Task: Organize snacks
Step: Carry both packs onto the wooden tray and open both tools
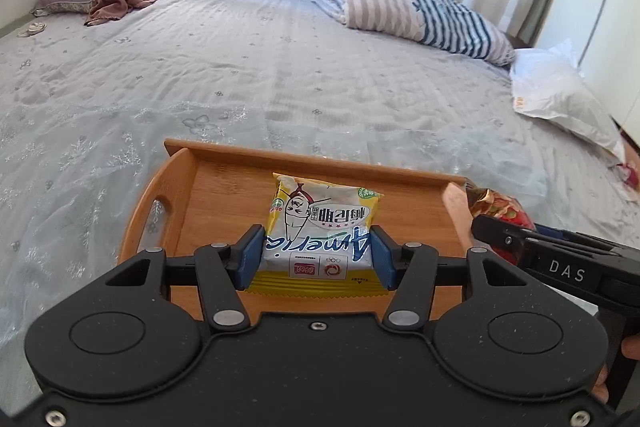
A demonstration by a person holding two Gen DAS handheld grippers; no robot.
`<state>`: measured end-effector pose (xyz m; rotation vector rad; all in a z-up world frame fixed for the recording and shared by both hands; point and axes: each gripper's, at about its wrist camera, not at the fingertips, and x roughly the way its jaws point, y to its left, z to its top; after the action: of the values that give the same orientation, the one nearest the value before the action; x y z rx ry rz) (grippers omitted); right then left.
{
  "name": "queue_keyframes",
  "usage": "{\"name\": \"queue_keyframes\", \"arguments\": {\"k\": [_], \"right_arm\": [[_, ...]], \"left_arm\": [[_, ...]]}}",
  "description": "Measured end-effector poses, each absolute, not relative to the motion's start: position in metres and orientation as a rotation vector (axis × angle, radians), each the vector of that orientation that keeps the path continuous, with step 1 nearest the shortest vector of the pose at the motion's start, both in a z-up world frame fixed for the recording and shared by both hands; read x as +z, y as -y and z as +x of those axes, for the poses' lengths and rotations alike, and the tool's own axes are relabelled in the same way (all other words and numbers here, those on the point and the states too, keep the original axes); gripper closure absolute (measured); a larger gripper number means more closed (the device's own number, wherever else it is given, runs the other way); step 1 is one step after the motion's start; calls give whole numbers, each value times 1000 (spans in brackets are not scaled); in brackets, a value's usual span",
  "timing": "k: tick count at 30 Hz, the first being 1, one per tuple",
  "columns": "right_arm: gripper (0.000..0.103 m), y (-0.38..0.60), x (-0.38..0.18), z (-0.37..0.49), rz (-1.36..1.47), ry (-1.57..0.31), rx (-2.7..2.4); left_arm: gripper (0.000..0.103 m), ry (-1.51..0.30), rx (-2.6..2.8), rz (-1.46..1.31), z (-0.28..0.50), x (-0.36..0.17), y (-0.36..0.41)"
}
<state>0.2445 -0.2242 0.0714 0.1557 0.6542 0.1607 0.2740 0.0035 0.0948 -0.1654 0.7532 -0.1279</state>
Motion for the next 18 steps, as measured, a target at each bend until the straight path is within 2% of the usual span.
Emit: {"name": "queue_keyframes", "arguments": {"k": [8,18], "right_arm": [[50,219,28,299,141,-740,102],[50,218,4,315,119,-732,92]], "left_arm": [[50,-800,-63,-173,336,47,7],[49,-805,-66,-117,360,12,25]]}}
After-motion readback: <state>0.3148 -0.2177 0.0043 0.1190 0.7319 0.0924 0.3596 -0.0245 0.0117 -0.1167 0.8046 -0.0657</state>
